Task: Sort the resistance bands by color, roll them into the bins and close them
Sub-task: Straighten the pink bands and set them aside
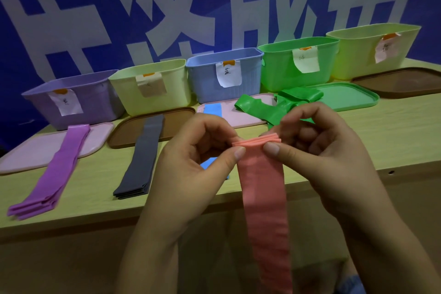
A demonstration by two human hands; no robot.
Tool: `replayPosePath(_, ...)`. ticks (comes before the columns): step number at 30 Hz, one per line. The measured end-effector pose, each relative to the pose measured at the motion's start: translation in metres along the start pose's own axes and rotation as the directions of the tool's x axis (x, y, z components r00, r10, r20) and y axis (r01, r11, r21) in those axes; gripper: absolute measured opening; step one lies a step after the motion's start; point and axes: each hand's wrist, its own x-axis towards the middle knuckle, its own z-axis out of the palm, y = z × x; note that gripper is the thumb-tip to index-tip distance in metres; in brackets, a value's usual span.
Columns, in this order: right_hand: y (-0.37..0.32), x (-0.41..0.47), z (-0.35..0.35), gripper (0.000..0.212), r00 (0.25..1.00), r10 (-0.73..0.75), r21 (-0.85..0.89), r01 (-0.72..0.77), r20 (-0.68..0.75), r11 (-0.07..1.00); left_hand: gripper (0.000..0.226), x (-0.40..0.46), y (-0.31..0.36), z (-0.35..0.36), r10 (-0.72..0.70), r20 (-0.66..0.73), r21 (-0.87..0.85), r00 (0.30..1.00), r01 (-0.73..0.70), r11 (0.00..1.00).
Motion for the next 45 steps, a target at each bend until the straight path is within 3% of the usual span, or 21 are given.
replayPosePath(2, -0.001, 0.001, -0.003, 0.034, 0.997, 0.040, 0.025, -0.042, 0.073, 0.999, 0.019, 0.000, -0.001, -0.001, 0.007, 0.013, 0.031, 1.000, -0.007, 0.999)
replayPosePath(4, -0.002, 0.002, -0.005, 0.025, 0.989, 0.059, -0.035, -0.055, 0.133, 0.998, 0.021, 0.000, -0.002, -0.001, 0.026, 0.023, 0.101, 0.999, -0.028, 0.995)
replayPosePath(10, 0.003, -0.001, -0.002, 0.018, 0.998, -0.028, -0.121, 0.034, 0.051, 0.992, 0.017, 0.000, -0.002, 0.001, 0.063, 0.017, 0.231, 0.998, -0.065, 0.971)
replayPosePath(15, 0.004, -0.003, 0.002, 0.016, 0.992, -0.116, -0.169, 0.121, 0.041, 0.978, 0.013, -0.001, -0.001, 0.003, 0.065, -0.012, 0.238, 0.998, -0.061, 0.969)
replayPosePath(28, 0.000, -0.006, 0.006, 0.023, 0.996, -0.094, -0.163, 0.094, 0.007, 0.982, 0.012, 0.000, -0.001, 0.005, 0.149, -0.044, 0.318, 0.988, -0.127, 0.940)
replayPosePath(31, -0.003, -0.007, 0.009, 0.029, 1.000, 0.010, -0.033, -0.009, 0.018, 0.999, 0.008, 0.000, -0.004, 0.005, 0.157, -0.067, 0.339, 0.985, -0.126, 0.932)
replayPosePath(34, -0.004, -0.004, 0.008, 0.019, 0.986, 0.154, 0.177, -0.163, 0.059, 0.971, 0.011, 0.000, -0.005, 0.005, 0.184, -0.075, 0.338, 0.980, -0.149, 0.929)
replayPosePath(37, -0.008, -0.001, 0.005, 0.018, 0.963, 0.243, 0.256, -0.266, 0.120, 0.929, 0.013, -0.001, -0.003, 0.003, 0.209, -0.075, 0.321, 0.975, -0.175, 0.931)
replayPosePath(45, -0.008, -0.003, 0.006, 0.015, 0.987, 0.155, 0.198, -0.161, 0.048, 0.967, 0.008, -0.001, -0.002, 0.002, 0.165, -0.069, 0.203, 0.984, -0.149, 0.968)
